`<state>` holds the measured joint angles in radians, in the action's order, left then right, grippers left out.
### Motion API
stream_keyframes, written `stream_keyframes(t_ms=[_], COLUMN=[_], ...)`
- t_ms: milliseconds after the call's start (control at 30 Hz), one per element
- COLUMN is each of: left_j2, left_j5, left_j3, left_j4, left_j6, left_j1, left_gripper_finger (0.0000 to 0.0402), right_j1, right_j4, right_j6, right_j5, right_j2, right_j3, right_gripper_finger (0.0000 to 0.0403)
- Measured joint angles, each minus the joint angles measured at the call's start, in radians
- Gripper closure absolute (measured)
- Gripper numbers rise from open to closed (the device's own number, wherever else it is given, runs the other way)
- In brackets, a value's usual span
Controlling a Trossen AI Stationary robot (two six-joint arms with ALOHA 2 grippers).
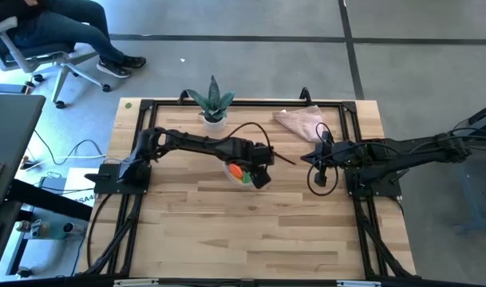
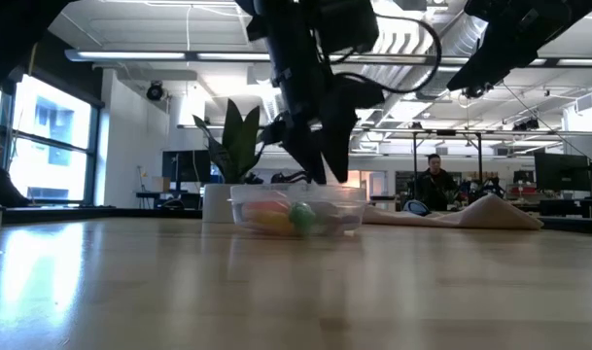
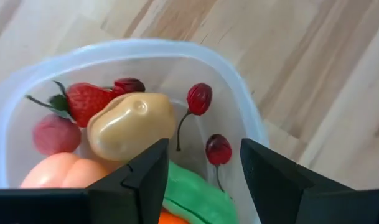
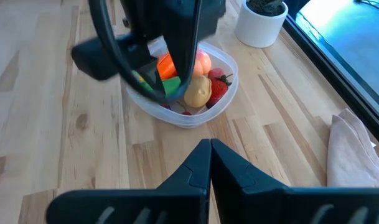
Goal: Pick and placing Produce into tupperware
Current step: Return to Home Position
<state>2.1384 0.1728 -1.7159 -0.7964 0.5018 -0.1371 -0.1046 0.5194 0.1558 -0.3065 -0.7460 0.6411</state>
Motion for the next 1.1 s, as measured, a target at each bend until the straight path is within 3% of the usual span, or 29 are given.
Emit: stream_keyframes(t_ms=[233, 400, 600, 733, 800, 1000, 1100], left_j2=[-0.112, -0.229, -0.388, -0.522, -0.606, -0.880, -1.031], left_j5=[0.027, 0.145, 0.201, 0.233, 0.193, 0.040, 0.007], left_j3=[-0.001, 0.000, 0.123, 0.336, 0.465, 0.803, 0.927], left_j4=[-0.061, -0.156, -0.149, 0.000, 0.146, 0.702, 0.812], left_j6=[0.006, 0.023, 0.070, 0.102, 0.107, -0.070, -0.148], left_j1=[0.033, 0.103, 0.194, 0.243, 0.251, 0.269, 0.268], left_gripper_finger=[0.0236, 0.0268, 0.0316, 0.0350, 0.0365, 0.0399, 0.0393], right_j1=[0.000, 0.000, 0.000, 0.000, 0.000, 0.000, 0.000], right_j4=[0.000, 0.000, -0.001, 0.000, -0.001, 0.001, 0.000], right_j6=[0.000, 0.000, 0.000, 0.000, 0.000, 0.000, 0.000], right_j5=[0.000, 0.000, 0.000, 0.000, 0.000, 0.000, 0.000], right_j2=[0.000, 0.000, 0.000, 0.000, 0.000, 0.000, 0.000], right_j3=[0.000, 0.000, 0.000, 0.000, 0.000, 0.000, 0.000], right_gripper_finger=[0.0402, 0.0402, 0.0402, 0.0402, 0.0402, 0.0402, 0.0402])
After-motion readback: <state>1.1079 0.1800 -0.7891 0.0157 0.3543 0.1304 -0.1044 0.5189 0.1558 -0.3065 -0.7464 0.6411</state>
